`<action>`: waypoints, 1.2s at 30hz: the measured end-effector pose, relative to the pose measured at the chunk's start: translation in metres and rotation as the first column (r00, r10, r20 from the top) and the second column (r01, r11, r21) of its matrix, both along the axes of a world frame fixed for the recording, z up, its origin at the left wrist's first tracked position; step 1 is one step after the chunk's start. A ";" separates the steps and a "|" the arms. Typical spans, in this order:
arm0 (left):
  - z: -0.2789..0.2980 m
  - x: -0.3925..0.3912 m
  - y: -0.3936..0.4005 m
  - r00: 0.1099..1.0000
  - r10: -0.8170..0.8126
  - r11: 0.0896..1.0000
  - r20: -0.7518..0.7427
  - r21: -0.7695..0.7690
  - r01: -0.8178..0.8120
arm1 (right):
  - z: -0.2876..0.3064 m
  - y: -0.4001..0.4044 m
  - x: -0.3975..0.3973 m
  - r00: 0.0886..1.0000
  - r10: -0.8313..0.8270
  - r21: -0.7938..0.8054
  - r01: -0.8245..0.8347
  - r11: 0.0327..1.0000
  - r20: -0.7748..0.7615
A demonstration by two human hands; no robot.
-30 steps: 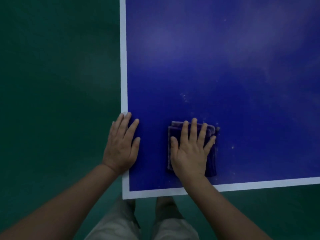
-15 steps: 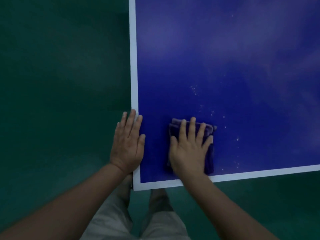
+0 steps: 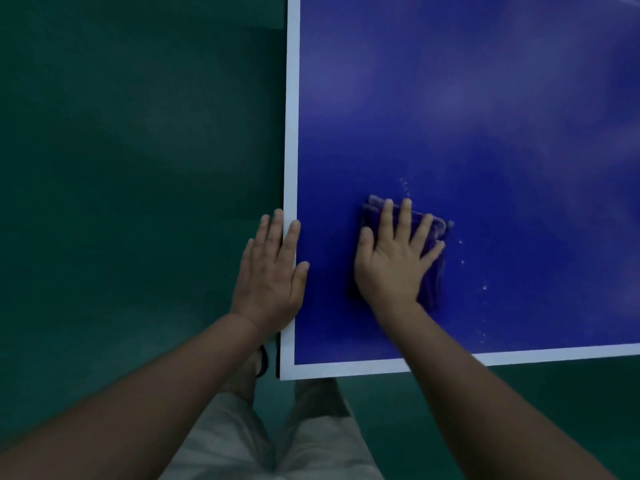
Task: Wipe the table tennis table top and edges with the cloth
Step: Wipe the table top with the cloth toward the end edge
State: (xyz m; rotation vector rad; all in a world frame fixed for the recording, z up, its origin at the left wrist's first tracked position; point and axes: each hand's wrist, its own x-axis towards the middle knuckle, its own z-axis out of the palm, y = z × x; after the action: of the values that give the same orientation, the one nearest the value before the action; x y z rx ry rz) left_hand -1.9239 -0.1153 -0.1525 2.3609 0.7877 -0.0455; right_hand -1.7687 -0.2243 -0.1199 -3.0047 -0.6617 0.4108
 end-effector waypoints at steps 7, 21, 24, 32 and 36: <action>0.001 0.007 0.003 1.000 0.011 1.000 -0.004 0.017 -0.011 | 0.007 -0.068 -0.011 0.757 0.653 0.017 -0.653 0.757 -0.011; 0.005 0.050 0.032 0.983 0.179 0.981 0.041 -0.082 -0.175 | 0.011 -0.045 0.067 0.610 0.791 0.042 -0.790 0.612 -0.049; 0.007 0.050 0.031 0.982 0.188 0.980 0.013 -0.070 -0.187 | 0.008 -0.020 0.125 0.771 0.636 -0.009 -0.636 0.771 -0.032; 0.004 0.072 0.032 0.958 0.288 0.950 -0.006 -0.121 -0.286 | 0.003 0.093 0.071 0.732 0.681 0.089 -0.678 0.730 -0.009; 0.004 0.070 0.032 0.962 0.273 0.956 -0.008 -0.114 -0.272 | 0.008 0.003 0.088 0.523 0.850 0.041 -0.850 0.526 -0.065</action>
State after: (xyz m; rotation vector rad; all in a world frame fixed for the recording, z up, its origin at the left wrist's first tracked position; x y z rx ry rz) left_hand -1.8540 -0.0829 -0.1486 2.1253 1.0712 0.0346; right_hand -1.6809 -0.2213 -0.1122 -2.3688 -2.1148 0.5200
